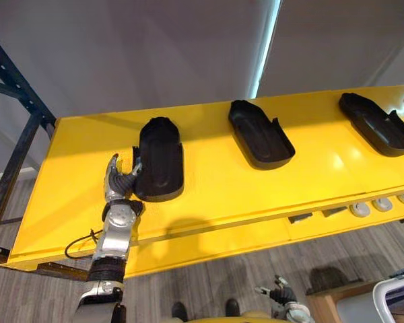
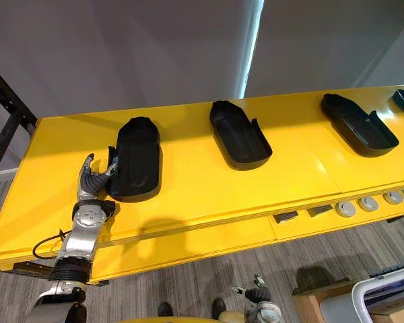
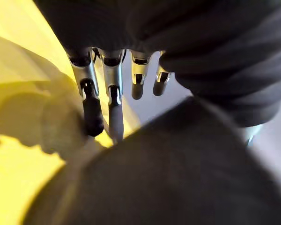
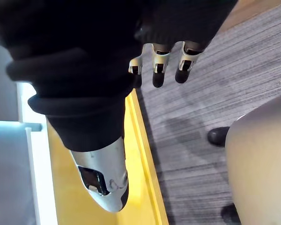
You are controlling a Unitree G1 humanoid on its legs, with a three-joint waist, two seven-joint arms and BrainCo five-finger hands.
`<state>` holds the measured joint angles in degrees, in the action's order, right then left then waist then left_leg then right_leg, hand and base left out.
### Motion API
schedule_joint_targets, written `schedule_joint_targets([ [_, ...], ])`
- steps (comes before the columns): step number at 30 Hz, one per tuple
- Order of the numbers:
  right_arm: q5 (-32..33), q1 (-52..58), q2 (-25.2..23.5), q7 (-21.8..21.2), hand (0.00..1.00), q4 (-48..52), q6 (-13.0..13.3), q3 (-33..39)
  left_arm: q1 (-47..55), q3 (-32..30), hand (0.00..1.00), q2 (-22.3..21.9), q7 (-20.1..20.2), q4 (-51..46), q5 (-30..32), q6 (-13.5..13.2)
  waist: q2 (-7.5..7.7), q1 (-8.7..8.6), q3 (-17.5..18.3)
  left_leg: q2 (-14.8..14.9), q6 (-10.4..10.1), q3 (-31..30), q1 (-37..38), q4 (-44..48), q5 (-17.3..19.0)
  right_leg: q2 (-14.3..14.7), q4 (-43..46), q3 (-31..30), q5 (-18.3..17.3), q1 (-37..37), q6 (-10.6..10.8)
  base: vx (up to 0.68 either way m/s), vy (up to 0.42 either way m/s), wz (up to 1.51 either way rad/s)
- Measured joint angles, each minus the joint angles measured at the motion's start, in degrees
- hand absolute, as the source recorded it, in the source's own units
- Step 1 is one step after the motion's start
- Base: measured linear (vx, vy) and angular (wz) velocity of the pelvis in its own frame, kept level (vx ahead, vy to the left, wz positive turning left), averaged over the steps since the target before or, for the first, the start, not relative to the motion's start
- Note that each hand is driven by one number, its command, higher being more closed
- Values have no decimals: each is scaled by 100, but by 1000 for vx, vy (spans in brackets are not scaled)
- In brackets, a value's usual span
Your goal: Walk over and take plastic housings, then place them on the shelf
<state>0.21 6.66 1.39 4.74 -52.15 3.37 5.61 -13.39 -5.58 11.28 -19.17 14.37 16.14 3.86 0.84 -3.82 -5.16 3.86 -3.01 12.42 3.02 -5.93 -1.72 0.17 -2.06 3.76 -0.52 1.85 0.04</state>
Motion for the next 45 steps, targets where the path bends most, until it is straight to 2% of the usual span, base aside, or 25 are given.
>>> schedule_joint_targets([
  [5, 51, 2, -1, 5, 0, -44, 16, 2, 412, 518, 0, -288, -104, -1390, -256, -391, -2, 2, 0, 11, 0, -47, -24, 16, -1, -31, -1, 46, -1, 6, 0, 8, -4, 4],
  [8, 105, 3, 4, 9, 0, -48, 22, 3, 638, 687, 0, -411, -143, -2248, -306, -727, -6, 29, 1, 21, 0, -57, -26, 29, -2, -24, 3, 49, -1, 8, 0, 0, 0, 0],
  [12, 147, 36, 5, 30, 0, -48, 59, 1, 1149, 871, 0, -525, -264, -3170, -262, -1012, -22, 124, 3, 33, -1, -64, -20, 22, -1, -21, 26, 47, -3, 10, 2, -5, -3, 1],
  [13, 147, 49, 9, 44, 0, -48, 69, 1, 1482, 932, 100, -608, -312, -3425, -187, -1121, -29, 154, 2, 67, -1, -81, -21, 3, 1, -23, 50, 48, -10, 10, 10, -16, -12, 4],
  [17, 147, 97, 20, 65, 0, -41, 90, -25, 2346, 1172, 100, -674, -326, -3654, -8, -1200, -35, 200, 5, 72, 2, -112, -23, 0, 56, -26, 94, 56, -51, 42, 43, -22, -3, 5],
  [21, 147, 194, 21, 132, 0, 33, 159, -148, 2882, 1427, 100, -774, -69, -3602, 63, -1201, -32, 340, 9, 76, 10, -105, -26, -1, 62, -32, 102, 81, -56, 46, 50, -4, 0, 2],
  [27, 144, 308, 7, 153, 0, 182, 110, -244, 2924, 1514, 100, -840, 198, -2689, 136, -1165, -16, 448, 80, 75, 10, -64, 71, -1, 19, -39, 139, 95, -97, 118, 116, 0, 0, 1],
  [32, 142, 384, 19, 161, 0, 190, 111, -342, 2836, 1568, 100, -807, 288, -2199, 682, -1120, -1, 454, 241, 68, 10, -13, 124, -2, 19, -49, 144, 92, -117, 115, 143, 31, 4, 0],
  [38, 129, 386, 23, 164, 0, 183, 110, -346, 2344, 1628, 100, -745, 263, -1488, 1254, -895, -20, 393, 299, 68, 10, 29, 130, -3, 19, -40, 57, 18, -89, 99, 102, -14, -3, -7],
  [45, 118, 288, 16, 149, 0, 161, 97, -353, 1710, 1631, 100, -536, 251, -798, 1608, -681, -22, 144, 309, 68, -11, 40, 107, -2, 43, -19, -61, -40, -43, 88, 49, 16, -7, -4],
])
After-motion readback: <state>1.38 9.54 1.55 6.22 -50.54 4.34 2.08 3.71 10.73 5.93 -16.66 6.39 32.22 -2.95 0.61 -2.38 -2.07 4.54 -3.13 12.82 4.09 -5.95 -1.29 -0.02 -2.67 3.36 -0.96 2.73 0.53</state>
